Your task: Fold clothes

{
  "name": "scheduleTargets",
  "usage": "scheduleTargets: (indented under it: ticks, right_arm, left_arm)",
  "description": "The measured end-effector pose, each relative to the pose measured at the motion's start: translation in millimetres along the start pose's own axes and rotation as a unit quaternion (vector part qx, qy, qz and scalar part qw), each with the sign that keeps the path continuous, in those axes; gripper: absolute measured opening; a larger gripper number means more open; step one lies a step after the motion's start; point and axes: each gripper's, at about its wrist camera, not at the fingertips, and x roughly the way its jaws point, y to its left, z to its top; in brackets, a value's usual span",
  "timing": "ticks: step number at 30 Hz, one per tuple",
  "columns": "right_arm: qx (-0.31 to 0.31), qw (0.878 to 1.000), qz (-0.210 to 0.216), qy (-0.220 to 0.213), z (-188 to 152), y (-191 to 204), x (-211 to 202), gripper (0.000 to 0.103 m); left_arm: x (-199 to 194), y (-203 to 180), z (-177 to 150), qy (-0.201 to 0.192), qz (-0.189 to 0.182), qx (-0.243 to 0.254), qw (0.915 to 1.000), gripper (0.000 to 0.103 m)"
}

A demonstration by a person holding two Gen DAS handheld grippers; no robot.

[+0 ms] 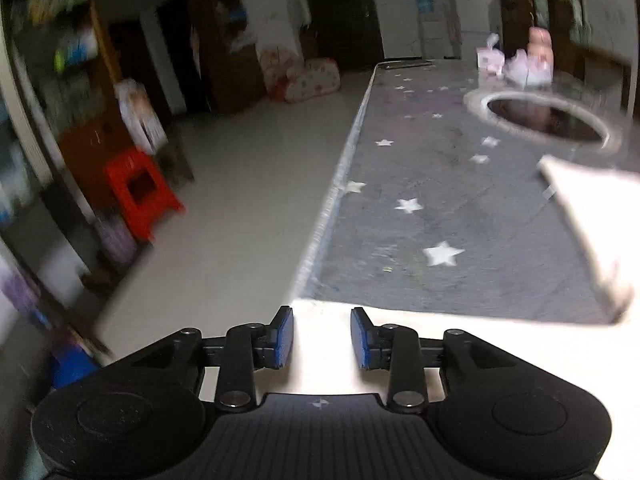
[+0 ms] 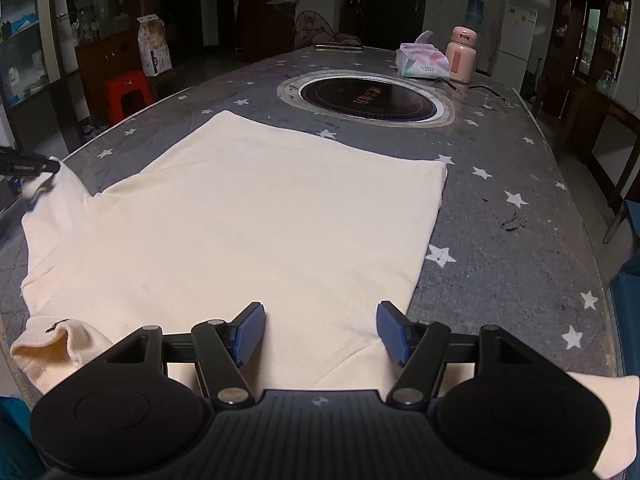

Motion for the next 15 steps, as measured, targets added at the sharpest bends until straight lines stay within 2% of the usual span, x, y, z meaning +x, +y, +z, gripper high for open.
scheduleTargets:
  ticks: [3,7,11,13,15]
  right_arm:
    - [-0.003,1.0,0.002,-0.006,5,-1,-2,0.064]
    - [0.002,1.0,0.009,-0.007,12,-3,5,0.064]
    - [0.008,1.0,0.014,0.001,11,-7,14,0.064]
    - [0.008,1.0,0.016,0.003,12,-9,15,0.064]
    - [0.01,1.0,0.014,0.0,15,-13,14,0.064]
  left_arm:
    - [-18,-11,1,-0.004,-0.066,-0.01,0.9978,0.034]
    - [-19,-40,-4,0.009,-0.124,0.024,0.9919,0.035]
    - [-9,-58,-12,0.016,-0.107,0.078,0.9911,0.039]
    - [-6,-60,-4,0.027,-0.101,0.077,0.9915,0.037]
    - [-6,-62,10,0.026,-0.117,0.068,0.9905,0.037]
